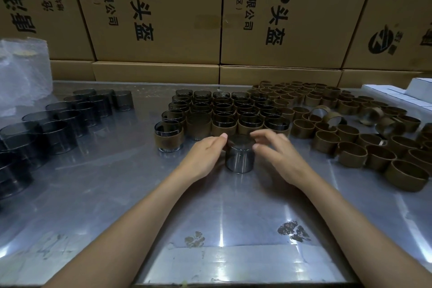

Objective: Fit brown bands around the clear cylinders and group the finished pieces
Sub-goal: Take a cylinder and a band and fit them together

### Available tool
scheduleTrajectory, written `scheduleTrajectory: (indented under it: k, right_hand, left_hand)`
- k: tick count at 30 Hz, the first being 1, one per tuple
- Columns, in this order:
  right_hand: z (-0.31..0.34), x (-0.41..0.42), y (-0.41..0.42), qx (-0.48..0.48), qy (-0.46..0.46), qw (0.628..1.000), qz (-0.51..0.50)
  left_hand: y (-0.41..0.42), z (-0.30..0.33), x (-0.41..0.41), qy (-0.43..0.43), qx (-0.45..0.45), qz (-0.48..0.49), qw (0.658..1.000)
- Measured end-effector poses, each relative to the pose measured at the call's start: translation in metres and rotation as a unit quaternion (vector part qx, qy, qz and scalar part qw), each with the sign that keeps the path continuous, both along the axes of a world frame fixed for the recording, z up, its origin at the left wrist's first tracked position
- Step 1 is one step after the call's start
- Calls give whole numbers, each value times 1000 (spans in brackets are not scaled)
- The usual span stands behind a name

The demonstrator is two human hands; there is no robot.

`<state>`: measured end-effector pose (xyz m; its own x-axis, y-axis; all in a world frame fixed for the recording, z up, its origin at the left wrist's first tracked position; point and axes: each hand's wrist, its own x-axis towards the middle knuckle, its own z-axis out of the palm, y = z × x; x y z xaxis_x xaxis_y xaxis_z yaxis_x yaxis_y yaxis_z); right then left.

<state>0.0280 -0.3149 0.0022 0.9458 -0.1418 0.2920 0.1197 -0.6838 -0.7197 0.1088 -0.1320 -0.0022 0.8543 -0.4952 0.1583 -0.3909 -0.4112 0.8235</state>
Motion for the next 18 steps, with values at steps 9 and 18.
scheduleTrajectory:
  k: [9, 18]
  right_hand:
    - [3, -10, -45, -220, 66, 880, -417]
    - [5, -7, -40, -228, 16, 897, -379]
  left_hand:
    - [0, 2, -3, -6, 3, 3, 1000]
    - [0, 4, -8, -12, 18, -15, 1000]
